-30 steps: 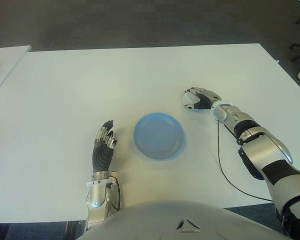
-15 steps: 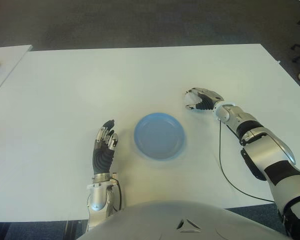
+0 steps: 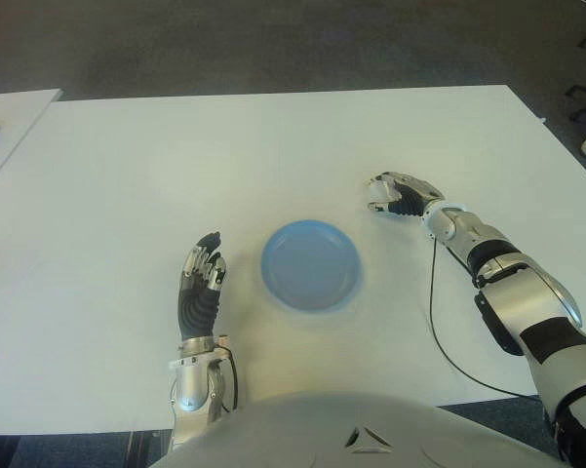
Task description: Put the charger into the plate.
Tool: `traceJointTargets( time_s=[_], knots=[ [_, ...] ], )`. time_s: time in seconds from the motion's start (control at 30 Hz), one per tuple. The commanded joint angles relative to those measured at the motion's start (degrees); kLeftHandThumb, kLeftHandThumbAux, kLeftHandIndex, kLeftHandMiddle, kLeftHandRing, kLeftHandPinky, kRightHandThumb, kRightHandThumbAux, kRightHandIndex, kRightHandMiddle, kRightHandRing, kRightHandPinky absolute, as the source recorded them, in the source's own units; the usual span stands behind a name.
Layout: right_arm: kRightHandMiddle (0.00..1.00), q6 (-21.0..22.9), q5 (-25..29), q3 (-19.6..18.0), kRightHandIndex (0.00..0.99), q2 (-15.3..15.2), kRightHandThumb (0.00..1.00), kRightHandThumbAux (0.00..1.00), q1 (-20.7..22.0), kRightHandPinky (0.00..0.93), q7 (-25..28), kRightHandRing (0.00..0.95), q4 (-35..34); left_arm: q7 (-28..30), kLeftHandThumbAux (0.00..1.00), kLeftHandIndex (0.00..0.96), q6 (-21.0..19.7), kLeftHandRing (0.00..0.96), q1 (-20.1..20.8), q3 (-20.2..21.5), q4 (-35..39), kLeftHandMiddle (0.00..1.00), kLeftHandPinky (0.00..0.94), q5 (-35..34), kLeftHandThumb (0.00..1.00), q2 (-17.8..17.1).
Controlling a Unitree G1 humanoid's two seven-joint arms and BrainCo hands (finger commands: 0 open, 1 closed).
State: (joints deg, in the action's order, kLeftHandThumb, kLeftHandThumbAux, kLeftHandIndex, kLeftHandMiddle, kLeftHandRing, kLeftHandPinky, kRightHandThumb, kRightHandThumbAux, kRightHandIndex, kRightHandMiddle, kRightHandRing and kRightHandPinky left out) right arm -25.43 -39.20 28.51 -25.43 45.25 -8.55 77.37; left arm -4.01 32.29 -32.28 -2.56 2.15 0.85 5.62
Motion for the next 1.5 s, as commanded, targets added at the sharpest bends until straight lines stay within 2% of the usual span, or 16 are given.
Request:
traceJointTargets(
  time_s=[0.03,0.23,0.5,0.6,1.03,1.5],
  knots=[
    [0.072,-0.2,0.0,0.0,0.018,0.3,0.433,0.335,-2.1,0.079,0.2,0.056,0.8,-1.2,0.491,0.178,0.0,0.143,-1.7,-0.4,0.3,0.178,0.132,0.0,0.339,1.7],
    [0.067,-0.1,-0.1,0.0,0.011,1.2,0.427,0.343,-3.1,0.094,-2.5,0.061,0.7,-1.4,0.51,0.174,3.2,0.131,-1.8,-0.2,-0.8,0.169,0.12,1.3,0.32,0.5],
    [0.087,-1.8,0.4,-0.8,0.022,2.3,0.446,0.324,-3.9,0.121,-7.1,0.085,0.6,-2.1,0.521,0.169,1.5,0.131,-3.5,-0.4,0.9,0.163,0.136,2.0,0.32,0.5],
    [0.087,-1.9,0.4,-0.8,0.025,2.4,0.451,0.323,-4.0,0.113,-7.5,0.083,0.7,-2.1,0.519,0.169,1.3,0.135,-4.0,-0.6,1.5,0.165,0.14,2.0,0.326,0.5],
    [0.088,-0.7,0.0,-0.7,0.027,3.7,0.433,0.334,-4.9,0.078,-9.1,0.067,1.1,-1.6,0.517,0.169,4.8,0.126,-4.4,-1.1,0.9,0.162,0.124,2.3,0.313,-0.3],
    [0.102,0.1,-0.5,-0.5,0.025,3.7,0.437,0.395,-6.4,0.048,-11.9,0.077,1.3,-1.0,0.534,0.16,7.3,0.113,-5.7,-1.5,0.6,0.149,0.112,2.7,0.284,-1.0]
  ],
)
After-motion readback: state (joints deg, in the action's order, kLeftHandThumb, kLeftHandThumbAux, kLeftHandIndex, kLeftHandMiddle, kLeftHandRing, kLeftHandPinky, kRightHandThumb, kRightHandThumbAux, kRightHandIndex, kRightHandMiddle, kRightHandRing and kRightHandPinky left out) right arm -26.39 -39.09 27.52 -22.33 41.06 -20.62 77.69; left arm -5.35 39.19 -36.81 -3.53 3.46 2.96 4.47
